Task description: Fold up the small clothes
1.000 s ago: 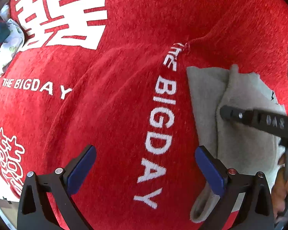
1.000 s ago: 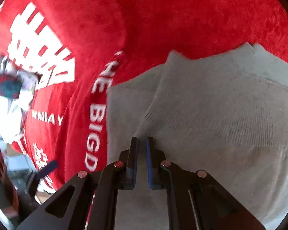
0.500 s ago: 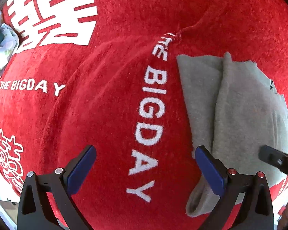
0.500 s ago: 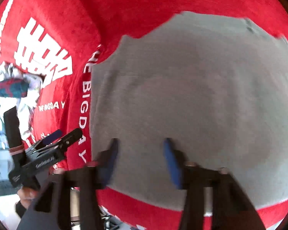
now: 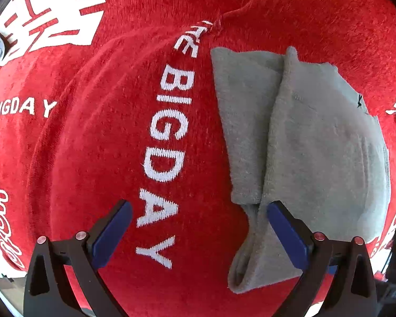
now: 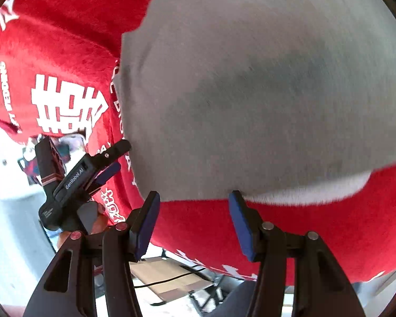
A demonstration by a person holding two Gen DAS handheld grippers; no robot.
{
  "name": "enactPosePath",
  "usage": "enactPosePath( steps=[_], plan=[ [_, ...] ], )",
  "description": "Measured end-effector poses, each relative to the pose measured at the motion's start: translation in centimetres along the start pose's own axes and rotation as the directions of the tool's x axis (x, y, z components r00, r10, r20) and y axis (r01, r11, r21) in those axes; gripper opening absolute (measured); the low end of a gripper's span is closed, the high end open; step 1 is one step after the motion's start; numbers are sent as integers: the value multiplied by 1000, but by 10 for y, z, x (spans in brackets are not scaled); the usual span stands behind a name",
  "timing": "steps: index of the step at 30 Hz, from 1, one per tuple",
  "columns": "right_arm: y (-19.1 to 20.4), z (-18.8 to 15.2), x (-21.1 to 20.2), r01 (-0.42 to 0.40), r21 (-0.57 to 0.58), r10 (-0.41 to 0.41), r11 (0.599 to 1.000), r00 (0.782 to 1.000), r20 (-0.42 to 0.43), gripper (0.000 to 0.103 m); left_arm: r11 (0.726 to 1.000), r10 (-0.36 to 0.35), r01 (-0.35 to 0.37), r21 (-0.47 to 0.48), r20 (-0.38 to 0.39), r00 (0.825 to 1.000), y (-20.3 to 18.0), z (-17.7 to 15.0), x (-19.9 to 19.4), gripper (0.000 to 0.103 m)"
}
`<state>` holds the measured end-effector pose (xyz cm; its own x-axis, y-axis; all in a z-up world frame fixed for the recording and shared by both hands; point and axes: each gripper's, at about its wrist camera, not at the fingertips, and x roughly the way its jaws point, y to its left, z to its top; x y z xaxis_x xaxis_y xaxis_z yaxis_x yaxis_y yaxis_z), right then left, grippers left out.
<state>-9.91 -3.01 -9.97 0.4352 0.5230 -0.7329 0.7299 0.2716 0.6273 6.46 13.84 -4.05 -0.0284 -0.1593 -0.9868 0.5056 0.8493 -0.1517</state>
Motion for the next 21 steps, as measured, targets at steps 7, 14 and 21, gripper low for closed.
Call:
enactPosePath(
  steps=[7,14,21],
  plan=[
    [-19,1,7,-127,121,116,985,989,92,59,1000,-15,16,12,-14,1000,-13,-7,5,103],
    [-13,13,19,-247,193,219,950,963,154,62,999,-22,22,28,-21,1000,-28,-6,8,103],
    [-16,19,29,-360,289,331,887,932,146,8,995,-96,97,31,-31,995,-43,-2,14,103]
  ],
)
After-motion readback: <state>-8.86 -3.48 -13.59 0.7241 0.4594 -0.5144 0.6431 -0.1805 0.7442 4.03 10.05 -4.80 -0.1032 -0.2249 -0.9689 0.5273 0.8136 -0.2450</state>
